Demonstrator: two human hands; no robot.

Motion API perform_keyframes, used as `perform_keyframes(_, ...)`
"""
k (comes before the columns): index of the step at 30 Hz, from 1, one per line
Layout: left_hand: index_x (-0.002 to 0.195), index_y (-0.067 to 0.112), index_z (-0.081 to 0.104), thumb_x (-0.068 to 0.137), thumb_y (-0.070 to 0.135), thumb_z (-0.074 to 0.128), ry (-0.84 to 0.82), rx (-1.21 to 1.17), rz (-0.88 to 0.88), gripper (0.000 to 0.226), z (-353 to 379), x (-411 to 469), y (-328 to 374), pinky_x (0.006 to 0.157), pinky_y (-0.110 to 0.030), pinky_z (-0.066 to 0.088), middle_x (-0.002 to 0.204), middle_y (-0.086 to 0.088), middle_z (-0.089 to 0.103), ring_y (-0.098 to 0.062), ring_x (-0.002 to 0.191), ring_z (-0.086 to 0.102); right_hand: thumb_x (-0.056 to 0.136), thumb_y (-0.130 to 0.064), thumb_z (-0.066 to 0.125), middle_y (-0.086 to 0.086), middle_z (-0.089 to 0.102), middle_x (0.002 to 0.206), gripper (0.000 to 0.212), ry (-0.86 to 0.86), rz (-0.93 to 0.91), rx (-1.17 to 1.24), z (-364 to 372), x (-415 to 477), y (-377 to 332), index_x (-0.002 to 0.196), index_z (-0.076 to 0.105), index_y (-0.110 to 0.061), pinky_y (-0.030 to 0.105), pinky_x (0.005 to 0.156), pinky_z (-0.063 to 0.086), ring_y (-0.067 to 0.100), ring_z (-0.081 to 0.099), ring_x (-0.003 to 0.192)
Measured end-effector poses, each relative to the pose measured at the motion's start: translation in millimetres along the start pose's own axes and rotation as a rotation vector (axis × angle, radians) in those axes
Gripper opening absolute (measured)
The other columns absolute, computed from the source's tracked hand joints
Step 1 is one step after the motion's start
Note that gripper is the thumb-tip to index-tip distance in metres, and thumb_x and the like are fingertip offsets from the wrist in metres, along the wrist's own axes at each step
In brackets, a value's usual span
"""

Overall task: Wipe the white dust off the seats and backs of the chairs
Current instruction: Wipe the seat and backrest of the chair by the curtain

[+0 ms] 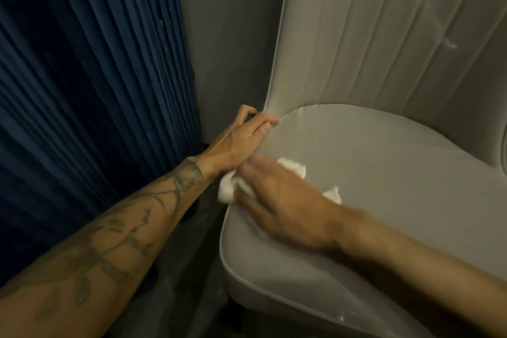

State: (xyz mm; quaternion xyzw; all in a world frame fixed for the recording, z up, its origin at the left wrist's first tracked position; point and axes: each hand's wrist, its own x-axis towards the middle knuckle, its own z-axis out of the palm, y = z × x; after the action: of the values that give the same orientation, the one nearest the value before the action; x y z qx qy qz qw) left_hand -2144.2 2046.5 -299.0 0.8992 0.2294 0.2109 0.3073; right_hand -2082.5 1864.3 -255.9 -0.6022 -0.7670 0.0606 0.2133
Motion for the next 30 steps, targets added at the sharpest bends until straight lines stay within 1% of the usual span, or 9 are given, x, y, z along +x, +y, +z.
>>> perform_keyframes(2,0.133,0.033,0.060,0.112,0.037,0.038,0.023,0.006,-0.004,0.030,3.9,0.7,2.2,0.092,-0.029,0.045,0.125,0.002,0.038,-0.016,0.107,0.055,0.106,-0.034,0.044,-0.007,0.050,0.105,0.013,-0.072,-0.119,0.059,1.8,-32.4,-24.3,0.105,0.053,-0.025,0.020,0.088,0.032,0.005,0.043,0.092)
perform_keyframes(4,0.133,0.032,0.059,0.112,0.037,0.037,0.016,0.018,0.002,0.031,5.4,-0.4,2.0,0.094,-0.034,0.048,0.125,0.002,0.039,-0.018,0.107,0.056,0.107,-0.036,0.042,-0.008,0.048,0.105,0.014,-0.149,-0.143,0.056,-3.2,-46.3,-26.5,0.105,0.051,-0.025,0.023,0.089,0.035,0.006,0.044,0.093)
perform_keyframes(10,0.137,0.025,0.060,0.113,0.033,0.038,0.004,0.054,-0.017,0.034,1.5,-1.6,9.1,0.100,-0.043,0.048,0.130,-0.005,0.042,-0.023,0.111,0.058,0.106,-0.029,0.044,0.006,0.057,0.115,0.023,-0.028,0.147,-0.118,-12.9,3.8,5.6,0.115,0.056,-0.011,0.035,0.096,0.040,0.017,0.051,0.100)
perform_keyframes(14,0.135,0.031,0.057,0.113,0.040,0.033,0.008,0.095,-0.017,0.033,0.8,-4.2,9.9,0.100,-0.048,0.050,0.128,0.000,0.042,-0.022,0.113,0.056,0.107,-0.034,0.041,-0.004,0.051,0.104,0.020,-0.080,-0.025,-0.046,-6.9,-45.3,-37.3,0.105,0.056,-0.019,0.023,0.087,0.036,0.010,0.045,0.090)
perform_keyframes(17,0.135,0.033,0.056,0.112,0.042,0.032,0.012,0.105,-0.024,0.034,2.0,-4.2,10.8,0.100,-0.049,0.050,0.127,0.001,0.043,-0.021,0.114,0.056,0.107,-0.037,0.040,-0.006,0.048,0.106,0.020,-0.210,-0.077,-0.039,-16.8,-81.5,-48.0,0.104,0.054,-0.024,0.020,0.091,0.033,0.010,0.045,0.093)
perform_keyframes(23,0.136,0.031,0.057,0.112,0.043,0.033,-0.007,0.170,-0.057,0.036,-3.4,-8.2,20.7,0.102,-0.053,0.048,0.130,-0.003,0.047,-0.028,0.118,0.057,0.106,-0.031,0.044,0.002,0.055,0.106,0.022,-0.058,0.087,-0.096,-7.7,-34.0,-42.2,0.106,0.057,-0.014,0.031,0.090,0.040,0.013,0.047,0.093)
perform_keyframes(25,0.136,0.032,0.057,0.111,0.045,0.033,-0.023,0.168,-0.086,0.036,-5.3,-8.0,24.5,0.105,-0.053,0.047,0.130,-0.003,0.047,-0.028,0.120,0.056,0.106,-0.034,0.043,0.000,0.054,0.106,0.022,-0.039,0.074,-0.110,-5.0,-45.2,-46.5,0.107,0.057,-0.016,0.029,0.088,0.039,0.011,0.046,0.091)
perform_keyframes(28,0.136,0.033,0.057,0.111,0.047,0.032,-0.036,0.099,-0.148,0.039,-0.8,-7.7,30.2,0.114,-0.048,0.040,0.134,-0.004,0.046,-0.027,0.127,0.052,0.108,-0.040,0.036,-0.005,0.050,0.107,0.027,-0.147,0.053,-0.093,-21.7,-98.9,-47.3,0.108,0.055,-0.022,0.032,0.091,0.041,0.013,0.048,0.094)
perform_keyframes(30,0.138,0.032,0.057,0.110,0.051,0.030,-0.020,0.049,-0.195,0.043,7.7,-11.1,34.6,0.117,-0.044,0.036,0.140,-0.004,0.044,-0.027,0.132,0.050,0.108,-0.040,0.033,-0.007,0.048,0.108,0.029,-0.184,0.075,-0.121,-39.9,-134.0,-40.4,0.110,0.055,-0.023,0.028,0.093,0.039,0.013,0.047,0.095)
